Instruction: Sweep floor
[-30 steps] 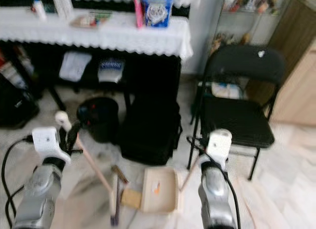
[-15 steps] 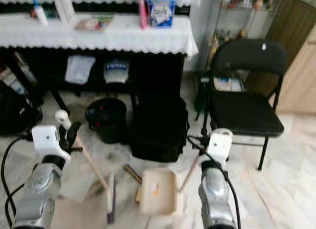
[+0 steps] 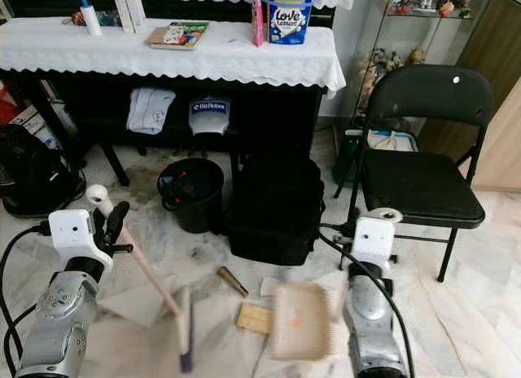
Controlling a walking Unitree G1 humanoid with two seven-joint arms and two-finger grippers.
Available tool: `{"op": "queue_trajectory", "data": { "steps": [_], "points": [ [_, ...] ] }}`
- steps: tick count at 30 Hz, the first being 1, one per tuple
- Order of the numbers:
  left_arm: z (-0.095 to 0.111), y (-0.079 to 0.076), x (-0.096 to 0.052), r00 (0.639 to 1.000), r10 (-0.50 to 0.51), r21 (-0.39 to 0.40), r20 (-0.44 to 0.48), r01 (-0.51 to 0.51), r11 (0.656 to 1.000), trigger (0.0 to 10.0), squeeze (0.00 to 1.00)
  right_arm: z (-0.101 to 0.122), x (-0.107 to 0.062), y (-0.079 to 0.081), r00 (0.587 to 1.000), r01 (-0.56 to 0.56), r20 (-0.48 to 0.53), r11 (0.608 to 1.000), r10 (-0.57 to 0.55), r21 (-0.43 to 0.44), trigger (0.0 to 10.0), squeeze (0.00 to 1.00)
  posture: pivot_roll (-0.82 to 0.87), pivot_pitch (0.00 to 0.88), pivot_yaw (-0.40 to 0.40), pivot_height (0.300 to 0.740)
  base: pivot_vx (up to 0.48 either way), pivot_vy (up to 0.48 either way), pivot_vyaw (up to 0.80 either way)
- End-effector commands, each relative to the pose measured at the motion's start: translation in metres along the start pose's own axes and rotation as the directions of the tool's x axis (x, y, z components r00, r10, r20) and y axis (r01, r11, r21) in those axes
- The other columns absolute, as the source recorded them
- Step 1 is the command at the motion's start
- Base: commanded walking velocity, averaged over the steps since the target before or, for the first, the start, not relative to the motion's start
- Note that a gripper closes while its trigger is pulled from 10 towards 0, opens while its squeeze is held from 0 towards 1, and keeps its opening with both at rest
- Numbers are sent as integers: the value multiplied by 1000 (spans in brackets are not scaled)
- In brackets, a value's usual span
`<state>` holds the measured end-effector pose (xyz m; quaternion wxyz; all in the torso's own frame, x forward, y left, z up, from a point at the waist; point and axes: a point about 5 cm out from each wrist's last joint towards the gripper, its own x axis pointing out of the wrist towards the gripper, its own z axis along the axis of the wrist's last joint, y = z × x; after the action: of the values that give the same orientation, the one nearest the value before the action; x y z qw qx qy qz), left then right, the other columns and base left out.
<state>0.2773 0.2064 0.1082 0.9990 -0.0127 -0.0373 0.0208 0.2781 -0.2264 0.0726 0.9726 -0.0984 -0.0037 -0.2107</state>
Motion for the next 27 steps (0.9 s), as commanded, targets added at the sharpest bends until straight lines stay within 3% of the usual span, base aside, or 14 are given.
{"op": "queue_trajectory", "data": {
  "steps": [1, 10, 17, 27],
  "points": [
    [7, 0, 2, 999, -3, 11, 38, 3, 1000, 10000, 0, 2, 3, -12, 997, 75, 17, 997, -75, -22, 10000, 0, 7, 0, 29, 740, 0, 0, 0],
    [7, 0, 3, 999, -8, 15, 32, 7, 1000, 10000, 0, -14, 5, -26, 995, 92, -21, 992, -94, -88, 10000, 0, 16, 0, 32, 740, 0, 0, 0],
    [7, 2, 1, 1000, -12, 22, 25, 12, 1000, 10000, 0, -29, 1, -24, 995, 62, -66, 993, -69, -104, 10000, 0, 21, 0, 45, 740, 0, 0, 0],
    [7, 2, 1, 1000, -17, 23, 22, 16, 1000, 10000, 0, -33, 2, -35, 988, 128, -65, 979, -140, -161, 10000, 0, 22, 0, 49, 740, 0, 0, 0]
  ]
}}
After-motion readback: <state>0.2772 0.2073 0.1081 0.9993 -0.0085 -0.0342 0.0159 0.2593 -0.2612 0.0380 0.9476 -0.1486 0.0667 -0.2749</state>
